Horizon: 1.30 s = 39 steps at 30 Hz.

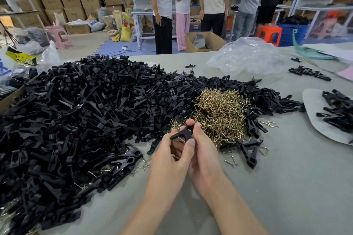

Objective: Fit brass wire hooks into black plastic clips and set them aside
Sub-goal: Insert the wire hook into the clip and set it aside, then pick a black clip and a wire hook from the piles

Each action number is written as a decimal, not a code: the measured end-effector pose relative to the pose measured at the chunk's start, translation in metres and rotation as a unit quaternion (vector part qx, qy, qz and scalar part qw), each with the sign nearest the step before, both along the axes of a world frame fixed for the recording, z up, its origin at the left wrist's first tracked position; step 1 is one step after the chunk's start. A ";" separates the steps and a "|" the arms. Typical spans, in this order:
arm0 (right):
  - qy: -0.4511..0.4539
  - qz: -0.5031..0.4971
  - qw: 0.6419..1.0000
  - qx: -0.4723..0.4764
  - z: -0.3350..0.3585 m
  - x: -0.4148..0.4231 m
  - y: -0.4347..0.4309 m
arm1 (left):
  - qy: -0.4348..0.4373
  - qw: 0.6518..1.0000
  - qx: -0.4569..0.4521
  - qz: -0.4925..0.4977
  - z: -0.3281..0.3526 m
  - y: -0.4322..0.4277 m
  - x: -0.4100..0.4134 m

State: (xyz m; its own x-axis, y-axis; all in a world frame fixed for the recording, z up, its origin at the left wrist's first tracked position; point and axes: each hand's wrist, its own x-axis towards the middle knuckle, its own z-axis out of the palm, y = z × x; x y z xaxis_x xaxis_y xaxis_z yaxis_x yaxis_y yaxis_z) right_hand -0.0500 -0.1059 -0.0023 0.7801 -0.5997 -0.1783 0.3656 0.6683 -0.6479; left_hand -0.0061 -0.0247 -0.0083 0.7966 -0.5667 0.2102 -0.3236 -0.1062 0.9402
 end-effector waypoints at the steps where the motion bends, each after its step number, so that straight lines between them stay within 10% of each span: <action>1: 0.002 -0.007 1.000 0.001 0.000 0.001 0.000 | -0.016 1.000 0.017 0.007 -0.002 0.000 0.001; 20: 0.046 -0.052 0.981 -0.179 0.005 -0.054 -0.023 | -0.058 0.995 0.004 -0.077 0.012 -0.010 -0.022; 32: 0.042 -0.339 0.936 -0.087 0.032 -0.204 -0.150 | -0.088 0.960 0.012 -0.266 0.082 -0.228 -0.144; 39: 0.079 -0.331 0.934 -0.112 0.037 -0.223 -0.156 | -0.014 0.945 0.048 -0.325 0.093 -0.277 -0.182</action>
State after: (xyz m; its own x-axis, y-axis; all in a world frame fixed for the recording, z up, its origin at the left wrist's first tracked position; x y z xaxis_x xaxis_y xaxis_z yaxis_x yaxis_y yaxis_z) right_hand -0.2729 -0.2618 0.0351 0.1999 -0.9772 -0.0721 0.5381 0.1709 -0.8254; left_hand -0.1879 -0.3019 0.0848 0.2698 -0.9515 0.1479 -0.3741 0.0380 0.9266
